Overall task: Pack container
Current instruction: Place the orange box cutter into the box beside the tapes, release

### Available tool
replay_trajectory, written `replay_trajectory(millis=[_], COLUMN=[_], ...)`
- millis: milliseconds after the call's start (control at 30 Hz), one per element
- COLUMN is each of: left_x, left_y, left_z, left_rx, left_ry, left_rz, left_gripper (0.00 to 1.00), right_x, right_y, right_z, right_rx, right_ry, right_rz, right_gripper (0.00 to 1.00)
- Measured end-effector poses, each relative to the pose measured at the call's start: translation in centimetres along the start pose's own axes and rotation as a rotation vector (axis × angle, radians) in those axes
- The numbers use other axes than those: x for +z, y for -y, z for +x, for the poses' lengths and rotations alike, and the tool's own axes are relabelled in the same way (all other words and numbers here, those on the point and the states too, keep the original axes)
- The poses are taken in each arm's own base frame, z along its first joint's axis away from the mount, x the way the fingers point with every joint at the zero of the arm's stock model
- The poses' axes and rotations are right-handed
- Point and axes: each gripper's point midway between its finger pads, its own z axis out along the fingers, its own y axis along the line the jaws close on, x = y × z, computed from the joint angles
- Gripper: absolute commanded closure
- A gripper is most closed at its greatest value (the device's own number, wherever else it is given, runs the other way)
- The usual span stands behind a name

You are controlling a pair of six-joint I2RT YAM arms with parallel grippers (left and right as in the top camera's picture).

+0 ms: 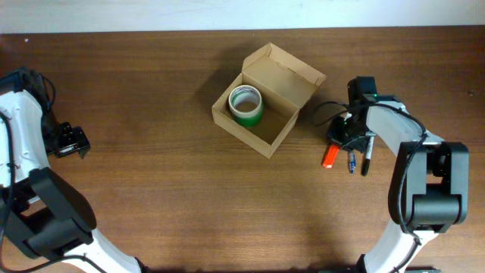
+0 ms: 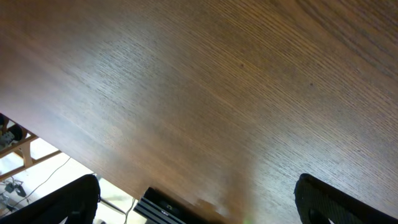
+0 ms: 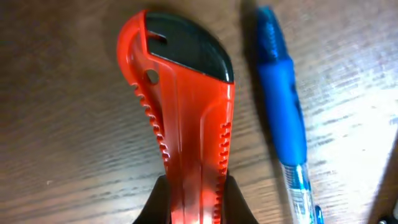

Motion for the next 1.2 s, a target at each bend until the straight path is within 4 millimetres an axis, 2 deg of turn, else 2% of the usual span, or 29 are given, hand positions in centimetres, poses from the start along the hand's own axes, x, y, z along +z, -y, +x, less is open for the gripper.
replay_trajectory(millis=[67, 133, 167, 233, 333, 367, 433, 467, 500, 567, 633, 667, 733, 900, 1033, 1133, 1200], left_x=[0.0, 0.0, 0.0, 0.0, 0.0, 0.0, 0.0, 0.0, 0.0, 0.0, 0.0, 0.0, 0.0, 0.0, 0.0, 0.0, 0.0], left_y=[0.0, 0.0, 0.0, 0.0, 0.0, 0.0, 0.0, 0.0, 0.0, 0.0, 0.0, 0.0, 0.0, 0.0, 0.0, 0.0, 0.0], left_z=[0.0, 0.0, 0.0, 0.0, 0.0, 0.0, 0.0, 0.0, 0.0, 0.0, 0.0, 0.0, 0.0, 0.0, 0.0, 0.0, 0.0], left_rx=[0.0, 0.0, 0.0, 0.0, 0.0, 0.0, 0.0, 0.0, 0.0, 0.0, 0.0, 0.0, 0.0, 0.0, 0.0, 0.0, 0.0], left_ry=[0.0, 0.0, 0.0, 0.0, 0.0, 0.0, 0.0, 0.0, 0.0, 0.0, 0.0, 0.0, 0.0, 0.0, 0.0, 0.0, 0.0], left_rz=[0.0, 0.0, 0.0, 0.0, 0.0, 0.0, 0.0, 0.0, 0.0, 0.0, 0.0, 0.0, 0.0, 0.0, 0.0, 0.0, 0.0], left_gripper=[0.0, 0.0, 0.0, 0.0, 0.0, 0.0, 0.0, 0.0, 0.0, 0.0, 0.0, 0.0, 0.0, 0.0, 0.0, 0.0, 0.0], right_x=[-1.1, -3.5, -5.5, -10.8, -21.4, -24.9, -31.6, -33.9, -36.2, -37.6, -36.7, -34.9, -31.5, -21.7, -14.9, -11.2, -9.6], right_y=[-0.5, -1.6, -2.4, -4.5, -8.4, -9.8, -12.9, -14.4, -16.5, -19.2, -21.7, -22.8, -24.1, -26.5, -26.5, -26.1, -25.8], right_z=[-0.8, -2.3, -3.6, -6.3, -9.3, -9.3, -8.2, -7.0, -5.2, -2.0, 1.7, 3.4, 4.8, 5.2, 4.3, 3.9, 3.8], right_rx=[-0.035, -0.066, -0.083, -0.129, -0.221, -0.26, -0.361, -0.422, -0.51, -0.652, -0.818, -0.911, -1.035, -1.23, -1.298, -1.319, -1.326], right_ry=[0.01, 0.039, 0.077, 0.18, 0.415, 0.492, 0.635, 0.686, 0.733, 0.755, 0.715, 0.665, 0.59, 0.407, 0.272, 0.196, 0.163], right_rz=[-0.007, -0.023, -0.039, -0.085, -0.183, -0.217, -0.293, -0.324, -0.36, -0.39, -0.38, -0.342, -0.258, -0.077, 0.018, 0.062, 0.079], right_gripper=[0.94, 0.94, 0.96, 0.96, 0.96, 0.96, 0.96, 0.96, 0.96, 0.96, 0.96, 0.96, 0.96, 0.97, 0.96, 0.96, 0.97])
